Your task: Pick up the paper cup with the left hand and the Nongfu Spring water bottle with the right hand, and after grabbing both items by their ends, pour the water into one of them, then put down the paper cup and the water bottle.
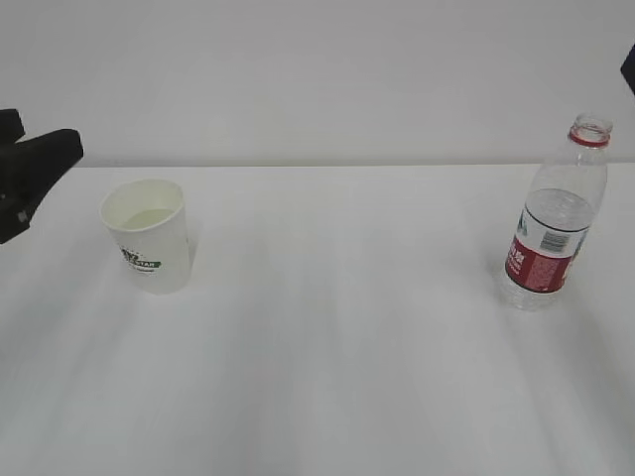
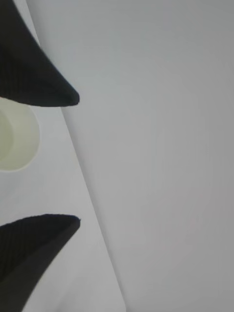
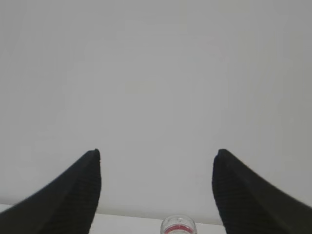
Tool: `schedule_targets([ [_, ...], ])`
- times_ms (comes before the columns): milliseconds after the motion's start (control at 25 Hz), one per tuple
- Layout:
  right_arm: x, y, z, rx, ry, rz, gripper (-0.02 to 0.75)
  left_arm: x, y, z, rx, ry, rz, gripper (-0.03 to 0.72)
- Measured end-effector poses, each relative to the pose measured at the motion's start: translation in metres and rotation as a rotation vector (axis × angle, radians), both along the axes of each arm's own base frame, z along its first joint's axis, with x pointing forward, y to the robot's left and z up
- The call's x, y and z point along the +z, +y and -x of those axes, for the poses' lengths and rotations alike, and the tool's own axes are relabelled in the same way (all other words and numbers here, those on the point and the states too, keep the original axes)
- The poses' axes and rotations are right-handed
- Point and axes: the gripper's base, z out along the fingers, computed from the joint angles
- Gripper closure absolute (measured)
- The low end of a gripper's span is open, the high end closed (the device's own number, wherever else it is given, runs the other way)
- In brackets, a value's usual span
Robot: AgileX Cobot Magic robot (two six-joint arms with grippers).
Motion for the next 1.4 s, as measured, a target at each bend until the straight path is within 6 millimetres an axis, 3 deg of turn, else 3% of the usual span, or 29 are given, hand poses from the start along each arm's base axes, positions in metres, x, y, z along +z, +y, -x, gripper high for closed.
schedule_targets([
  [280, 0.022, -0.002, 0.012, -0.016, -0.006, 0.009, 0.2, 0.016, 0.005, 0.013, 0.035, -0.025, 0.015, 0.184],
  [600, 0.047, -0.006, 0.038, -0.035, -0.036, 0.013, 0.2, 0.034, 0.016, 0.038, 0.111, -0.045, -0.023, 0.184],
  [1080, 0.064, -0.014, 0.095, -0.07, -0.055, 0.016, 0.2, 0.061, 0.034, 0.088, 0.224, -0.115, -0.003, 0.184],
  [1400, 0.07, -0.019, 0.127, -0.094, -0.05, 0.021, 0.2, 0.066, 0.045, 0.115, 0.295, -0.137, -0.033, 0.184],
])
